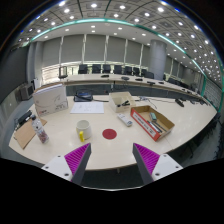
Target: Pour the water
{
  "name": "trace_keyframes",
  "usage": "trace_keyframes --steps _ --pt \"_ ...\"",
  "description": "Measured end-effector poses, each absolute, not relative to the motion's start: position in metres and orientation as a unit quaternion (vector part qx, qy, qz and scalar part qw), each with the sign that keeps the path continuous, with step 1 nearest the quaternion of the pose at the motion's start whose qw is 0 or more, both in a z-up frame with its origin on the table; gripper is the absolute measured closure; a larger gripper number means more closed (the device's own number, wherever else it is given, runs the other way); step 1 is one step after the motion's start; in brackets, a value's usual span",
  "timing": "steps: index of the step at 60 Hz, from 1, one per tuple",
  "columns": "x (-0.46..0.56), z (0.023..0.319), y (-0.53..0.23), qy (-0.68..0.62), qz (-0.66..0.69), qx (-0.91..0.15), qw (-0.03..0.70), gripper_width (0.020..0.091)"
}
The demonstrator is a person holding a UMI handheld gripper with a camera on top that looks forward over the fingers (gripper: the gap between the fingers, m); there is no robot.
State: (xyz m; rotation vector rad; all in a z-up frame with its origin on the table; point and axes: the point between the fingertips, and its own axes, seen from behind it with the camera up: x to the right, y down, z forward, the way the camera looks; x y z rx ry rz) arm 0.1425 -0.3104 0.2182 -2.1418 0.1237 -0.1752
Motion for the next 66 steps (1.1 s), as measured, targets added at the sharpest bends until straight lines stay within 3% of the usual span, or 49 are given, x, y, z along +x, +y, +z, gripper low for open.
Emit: trace_keyframes --steps 10,29,40,54,57,64,66 --pt "0.089 0.206 -0.304 0.012 -0.048 -0.883 0.466 0.0240" --pt "-0.124 0.155 -0.269 -0.057 0.026 -0.872 0.486 0.0239" --pt "-0.218 0.124 -0.210 -0.060 0.044 -0.849 0.523 0.0243" --pt "-0.251 0.069 -0.113 -0.010 0.043 -0.835 0.549 0.0247" --pt "-0.252 0.061 -0.098 -0.006 0.038 -0.832 0.554 0.0286" --pt "-0.255 0.057 -0.078 -0.006 0.020 -0.821 0.571 0.0530" --pt "-0.254 0.057 -0.074 -0.007 0.015 -0.817 0.576 0.0531"
